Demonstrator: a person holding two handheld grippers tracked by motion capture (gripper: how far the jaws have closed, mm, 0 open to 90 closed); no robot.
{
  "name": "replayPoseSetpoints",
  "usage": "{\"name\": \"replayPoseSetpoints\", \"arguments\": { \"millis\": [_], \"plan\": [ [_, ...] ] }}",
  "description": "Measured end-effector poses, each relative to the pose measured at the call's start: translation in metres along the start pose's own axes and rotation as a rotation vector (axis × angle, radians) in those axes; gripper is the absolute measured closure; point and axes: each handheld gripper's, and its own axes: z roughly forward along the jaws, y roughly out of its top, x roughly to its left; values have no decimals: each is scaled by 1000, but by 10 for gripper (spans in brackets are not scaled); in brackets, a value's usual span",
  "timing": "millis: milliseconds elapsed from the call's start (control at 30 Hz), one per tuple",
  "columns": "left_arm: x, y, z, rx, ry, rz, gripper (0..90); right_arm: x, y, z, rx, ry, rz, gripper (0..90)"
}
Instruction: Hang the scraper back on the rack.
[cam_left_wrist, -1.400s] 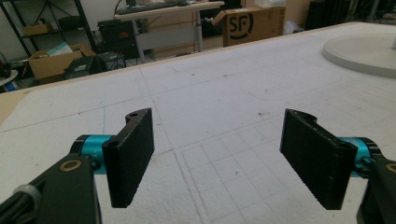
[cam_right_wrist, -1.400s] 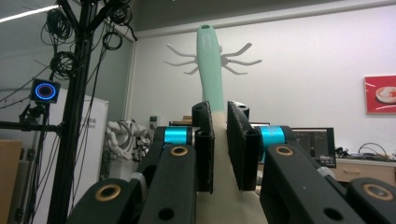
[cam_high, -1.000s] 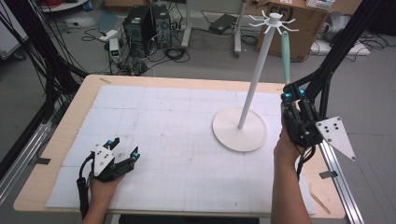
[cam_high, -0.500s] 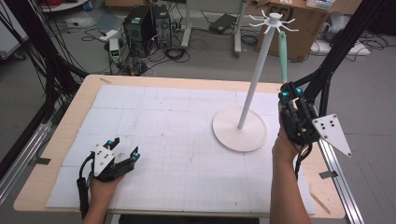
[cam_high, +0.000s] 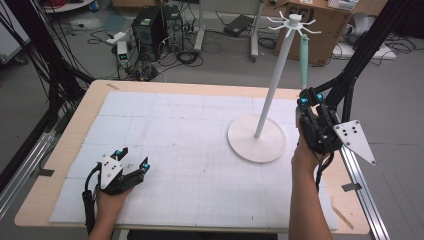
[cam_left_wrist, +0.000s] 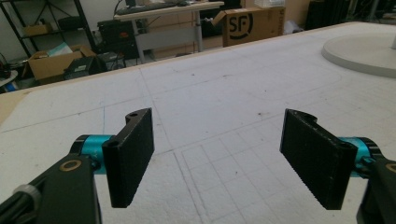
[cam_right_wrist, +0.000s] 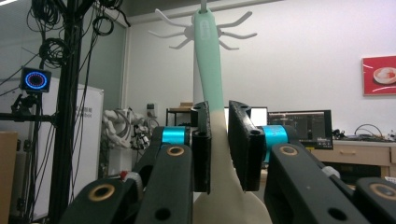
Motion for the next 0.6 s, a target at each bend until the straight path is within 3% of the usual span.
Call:
{"name": "replayPoseSetpoints", "arguments": {
  "millis": [300, 467, 600],
  "plan": [
    [0, 0, 0, -2, 1, 1, 266, 0, -2, -1, 18, -5, 9, 560],
    [0, 0, 0, -3, 1, 1, 266, -3, -5, -3, 30, 20, 31, 462],
    [0, 0, 0, -2, 1, 0, 266, -4, -7, -5, 40, 21, 19, 407]
  ]
}}
